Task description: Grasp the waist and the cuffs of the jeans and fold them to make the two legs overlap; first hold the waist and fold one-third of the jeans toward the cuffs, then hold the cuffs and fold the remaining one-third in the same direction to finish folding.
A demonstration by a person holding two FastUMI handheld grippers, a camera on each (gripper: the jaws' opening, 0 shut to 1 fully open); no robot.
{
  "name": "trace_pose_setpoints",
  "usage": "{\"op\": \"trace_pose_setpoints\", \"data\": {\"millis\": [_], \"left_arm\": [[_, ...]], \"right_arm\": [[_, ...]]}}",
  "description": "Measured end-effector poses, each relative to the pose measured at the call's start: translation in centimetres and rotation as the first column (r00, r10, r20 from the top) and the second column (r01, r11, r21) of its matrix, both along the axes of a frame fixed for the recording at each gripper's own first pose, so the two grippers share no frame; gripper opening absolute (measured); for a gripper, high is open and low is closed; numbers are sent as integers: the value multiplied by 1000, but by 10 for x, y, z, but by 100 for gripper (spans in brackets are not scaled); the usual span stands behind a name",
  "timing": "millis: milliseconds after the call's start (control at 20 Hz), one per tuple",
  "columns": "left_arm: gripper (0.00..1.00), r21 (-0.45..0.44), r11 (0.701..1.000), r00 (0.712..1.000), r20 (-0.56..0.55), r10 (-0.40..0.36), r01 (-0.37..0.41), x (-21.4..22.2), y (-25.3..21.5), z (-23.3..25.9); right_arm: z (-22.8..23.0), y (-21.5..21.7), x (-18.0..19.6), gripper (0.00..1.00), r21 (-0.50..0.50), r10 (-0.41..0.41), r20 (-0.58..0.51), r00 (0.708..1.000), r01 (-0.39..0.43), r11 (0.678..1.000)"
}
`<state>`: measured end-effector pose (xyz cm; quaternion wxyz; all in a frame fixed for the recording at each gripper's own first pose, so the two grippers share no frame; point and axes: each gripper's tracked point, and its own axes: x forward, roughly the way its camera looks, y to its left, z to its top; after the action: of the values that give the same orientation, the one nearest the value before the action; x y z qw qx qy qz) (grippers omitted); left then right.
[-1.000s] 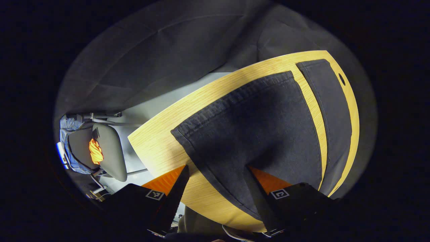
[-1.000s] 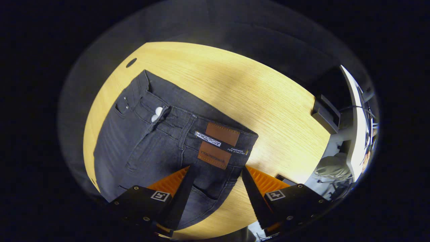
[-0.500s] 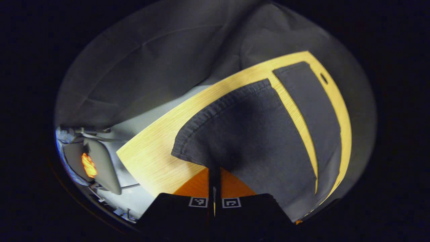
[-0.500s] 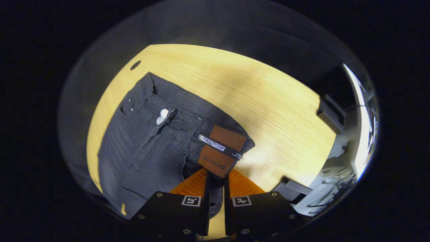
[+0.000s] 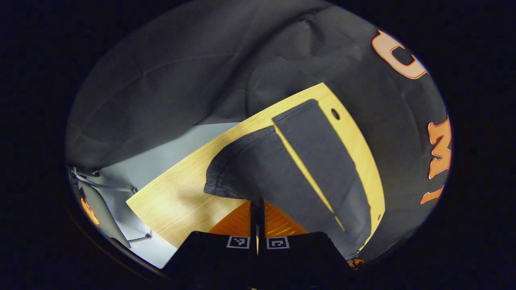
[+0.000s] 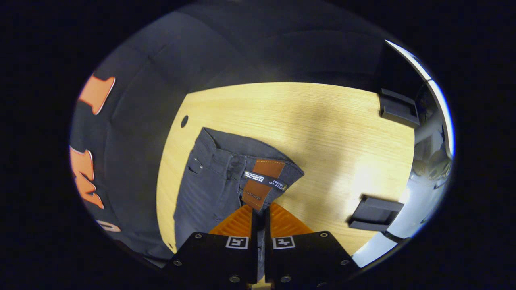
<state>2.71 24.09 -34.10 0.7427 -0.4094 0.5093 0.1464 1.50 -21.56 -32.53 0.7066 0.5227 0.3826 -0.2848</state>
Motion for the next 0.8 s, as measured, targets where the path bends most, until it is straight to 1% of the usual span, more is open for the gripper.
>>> {"op": "trace_pose_setpoints", "data": {"millis": [100,150,250,350,500,600,750,800], "left_arm": [[0,-2,999,999,26,-32,32,18,-5,3],[0,1,999,998,40,-52,52,26,-4,6],[1,1,997,994,68,-83,83,42,-3,12],[0,-7,995,992,79,-104,104,61,-3,12],[1,-18,993,989,96,-110,113,93,2,16],[1,-11,992,987,98,-124,125,120,6,17],[1,-9,989,987,74,-145,146,145,10,12],[0,-9,989,986,71,-150,151,153,9,12]], "right_arm": [[17,2,14,7,-12,-7,45,999,7,1000],[30,3,20,7,-33,10,67,998,-8,999],[49,6,27,7,-71,36,75,997,-30,997],[65,9,38,7,-78,27,87,996,-20,997],[87,12,55,8,-87,-12,113,994,22,996],[96,13,63,8,-79,-42,99,994,50,996],[94,10,65,8,-57,-81,36,996,83,995],[91,8,68,7,-43,-81,14,997,81,996]]}}
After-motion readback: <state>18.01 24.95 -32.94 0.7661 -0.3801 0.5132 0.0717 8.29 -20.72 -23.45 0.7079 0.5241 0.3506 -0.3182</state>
